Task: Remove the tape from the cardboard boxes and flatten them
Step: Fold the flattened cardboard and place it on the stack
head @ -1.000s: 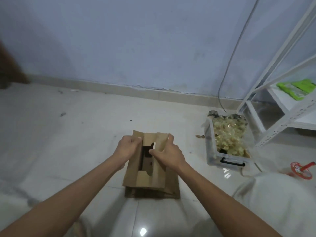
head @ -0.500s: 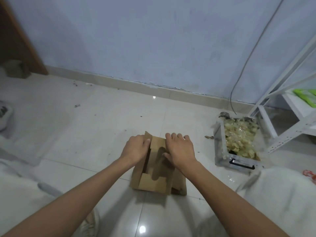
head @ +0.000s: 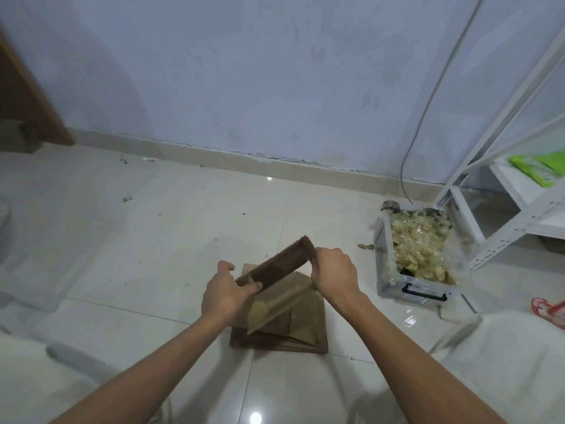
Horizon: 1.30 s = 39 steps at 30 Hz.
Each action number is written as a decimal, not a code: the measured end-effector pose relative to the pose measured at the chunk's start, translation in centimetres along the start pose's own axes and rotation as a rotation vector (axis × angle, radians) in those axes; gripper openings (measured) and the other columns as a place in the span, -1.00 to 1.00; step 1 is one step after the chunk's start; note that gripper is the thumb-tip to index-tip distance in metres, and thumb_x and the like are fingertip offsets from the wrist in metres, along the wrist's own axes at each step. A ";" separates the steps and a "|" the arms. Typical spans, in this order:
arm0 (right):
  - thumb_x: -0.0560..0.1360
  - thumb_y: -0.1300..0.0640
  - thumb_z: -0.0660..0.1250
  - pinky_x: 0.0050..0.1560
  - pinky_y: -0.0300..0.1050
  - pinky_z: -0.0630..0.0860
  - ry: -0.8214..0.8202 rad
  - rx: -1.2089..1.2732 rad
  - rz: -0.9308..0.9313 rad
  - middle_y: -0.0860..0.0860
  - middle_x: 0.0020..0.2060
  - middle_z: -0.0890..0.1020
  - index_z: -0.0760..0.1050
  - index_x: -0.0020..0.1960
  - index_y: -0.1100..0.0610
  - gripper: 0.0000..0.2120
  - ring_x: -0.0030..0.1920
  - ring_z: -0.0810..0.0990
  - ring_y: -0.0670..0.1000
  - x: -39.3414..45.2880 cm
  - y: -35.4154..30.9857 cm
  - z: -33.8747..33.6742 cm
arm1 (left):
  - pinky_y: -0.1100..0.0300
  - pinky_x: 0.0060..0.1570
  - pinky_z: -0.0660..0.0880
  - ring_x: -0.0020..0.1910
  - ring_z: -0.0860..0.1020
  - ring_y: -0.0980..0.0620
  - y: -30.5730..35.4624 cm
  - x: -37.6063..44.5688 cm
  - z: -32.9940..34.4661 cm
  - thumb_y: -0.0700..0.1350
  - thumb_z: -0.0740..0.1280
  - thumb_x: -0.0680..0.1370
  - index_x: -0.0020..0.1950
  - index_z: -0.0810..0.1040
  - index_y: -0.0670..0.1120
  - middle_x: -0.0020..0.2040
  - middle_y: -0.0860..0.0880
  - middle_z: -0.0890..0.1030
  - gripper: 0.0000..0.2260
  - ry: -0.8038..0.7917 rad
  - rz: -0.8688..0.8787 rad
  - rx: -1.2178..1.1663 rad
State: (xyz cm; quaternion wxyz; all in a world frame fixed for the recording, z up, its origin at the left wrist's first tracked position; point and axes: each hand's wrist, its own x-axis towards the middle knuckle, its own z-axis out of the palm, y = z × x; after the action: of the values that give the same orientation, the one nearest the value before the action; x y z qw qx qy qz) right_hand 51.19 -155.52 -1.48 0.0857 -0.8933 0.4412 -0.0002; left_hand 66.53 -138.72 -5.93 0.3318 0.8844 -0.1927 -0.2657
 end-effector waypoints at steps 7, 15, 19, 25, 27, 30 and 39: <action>0.66 0.11 0.18 -0.45 -0.14 0.19 0.049 0.164 0.052 -0.01 -0.33 0.49 0.50 -0.13 0.12 -0.77 -0.32 0.46 0.07 -1.3 0.0 0.6 | -0.14 0.15 0.63 0.18 0.59 -0.20 -1.2 -0.4 0.8 0.38 0.64 0.14 0.41 0.25 0.05 0.23 -0.09 0.55 0.00 -0.111 -0.310 -0.429; 0.63 0.03 0.19 -0.26 -0.04 0.62 -0.023 0.450 0.146 0.00 -0.33 0.62 0.49 -0.20 0.07 -0.73 -0.35 0.64 0.07 -1.4 1.0 0.9 | -0.12 0.19 0.58 0.02 0.60 -0.12 -1.5 -0.1 -1.9 -0.20 0.15 0.64 0.15 0.54 -0.11 0.10 -0.18 0.64 -0.81 -0.214 -0.217 -0.529; 0.59 0.05 0.21 -0.10 0.20 0.71 -0.061 0.728 0.216 0.02 -0.17 0.71 0.59 0.06 0.00 -0.82 -0.22 0.72 0.12 -0.8 3.0 0.6 | -0.21 0.35 0.52 0.15 0.60 -0.20 -1.6 0.3 -4.1 -0.06 0.08 0.63 0.33 0.61 -0.23 0.22 -0.25 0.66 -0.55 -0.404 -0.159 -0.882; 0.60 0.21 0.27 0.10 0.24 0.68 -0.220 0.973 0.182 0.17 0.01 0.70 0.60 0.06 -0.14 -0.74 0.03 0.69 0.22 -2.6 2.3 1.0 | -0.13 -0.03 0.68 0.20 0.60 -0.26 -3.0 2.2 -4.9 0.38 0.51 0.40 0.31 0.57 -0.12 0.26 -0.20 0.54 -0.29 -0.293 -0.407 -0.940; 0.64 0.25 0.23 0.16 0.15 0.67 -0.287 1.039 0.142 0.16 0.06 0.68 0.59 0.16 -0.16 -0.67 0.11 0.67 0.21 -3.2 2.0 1.2 | -0.18 0.05 0.67 0.19 0.62 -0.28 -3.9 2.9 -5.0 0.31 0.70 0.17 0.39 0.52 -0.13 0.33 -0.18 0.49 -0.06 -0.369 -0.500 -0.923; 0.61 0.28 0.12 -0.01 0.02 0.69 -0.447 1.323 0.156 0.19 0.01 0.66 0.52 0.42 -0.14 -0.49 0.04 0.64 0.29 -3.7 2.3 1.0 | -0.08 0.11 0.62 0.06 0.63 -0.24 -4.3 3.2 -5.4 0.27 0.74 0.08 0.29 0.54 -0.19 0.19 -0.22 0.55 -0.05 -0.490 -0.521 -0.847; 0.60 -0.23 0.37 0.01 -0.07 0.58 -0.345 1.119 0.296 -0.04 0.13 0.63 0.40 0.36 0.00 -0.54 0.10 0.64 -0.05 -2.6 4.7 -0.3 | -0.11 0.17 0.63 0.13 0.70 -0.18 -4.8 2.2 -4.3 -0.18 0.71 0.24 0.32 0.60 -0.16 0.12 -0.12 0.74 -0.33 -0.357 -0.206 -0.636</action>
State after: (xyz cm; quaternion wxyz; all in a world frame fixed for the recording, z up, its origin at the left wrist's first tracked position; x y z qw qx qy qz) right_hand 45.89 -156.32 -1.71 0.6120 -0.6288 0.4736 -0.0755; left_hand 71.66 -134.43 -7.21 0.5225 0.6919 -0.0656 -0.4939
